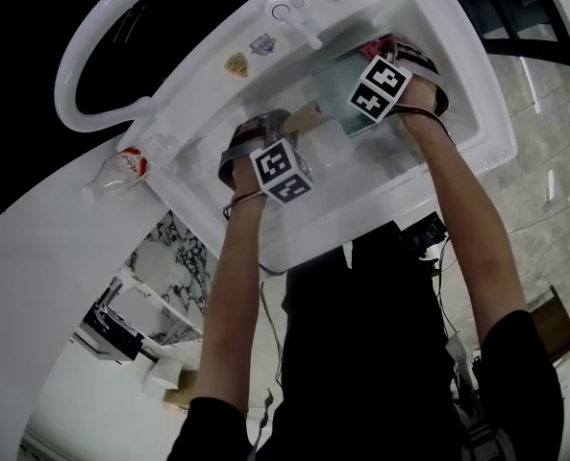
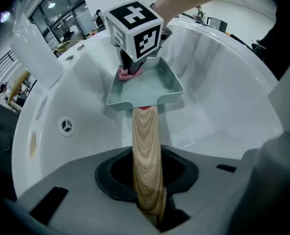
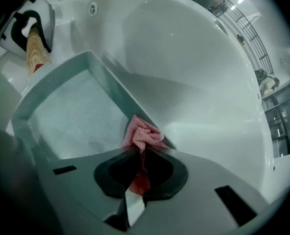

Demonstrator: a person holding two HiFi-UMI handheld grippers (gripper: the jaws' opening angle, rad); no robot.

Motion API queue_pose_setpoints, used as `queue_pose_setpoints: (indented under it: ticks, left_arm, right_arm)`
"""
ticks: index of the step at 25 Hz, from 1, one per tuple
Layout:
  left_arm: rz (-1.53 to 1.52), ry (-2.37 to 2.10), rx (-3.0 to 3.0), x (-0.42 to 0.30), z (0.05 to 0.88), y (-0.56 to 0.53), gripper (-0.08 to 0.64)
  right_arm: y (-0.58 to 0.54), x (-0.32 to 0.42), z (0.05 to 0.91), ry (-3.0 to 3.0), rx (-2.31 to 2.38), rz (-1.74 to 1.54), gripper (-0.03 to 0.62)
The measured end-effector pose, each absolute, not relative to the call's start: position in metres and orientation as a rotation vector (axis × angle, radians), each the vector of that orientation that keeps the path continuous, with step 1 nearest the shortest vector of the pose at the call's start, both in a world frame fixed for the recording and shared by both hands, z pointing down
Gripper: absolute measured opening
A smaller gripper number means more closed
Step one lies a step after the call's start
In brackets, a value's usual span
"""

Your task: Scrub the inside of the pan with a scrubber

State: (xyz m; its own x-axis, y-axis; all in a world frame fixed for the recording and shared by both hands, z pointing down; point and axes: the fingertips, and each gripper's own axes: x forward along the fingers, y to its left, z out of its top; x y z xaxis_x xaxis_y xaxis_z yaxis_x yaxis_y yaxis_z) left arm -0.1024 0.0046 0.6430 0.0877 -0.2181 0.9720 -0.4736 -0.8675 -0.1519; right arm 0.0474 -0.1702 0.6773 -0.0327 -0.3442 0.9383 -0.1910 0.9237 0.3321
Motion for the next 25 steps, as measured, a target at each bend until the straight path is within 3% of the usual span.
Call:
queue_pose_setpoints:
  ticks: [25]
  left_arm:
    - [1.897, -0.708, 2.159, -0.103, 0.647, 0.007, 0.115]
  right_arm:
    - [-0.095, -0.071, 0.647, -2.102, 0.250, 0.145, 0.044]
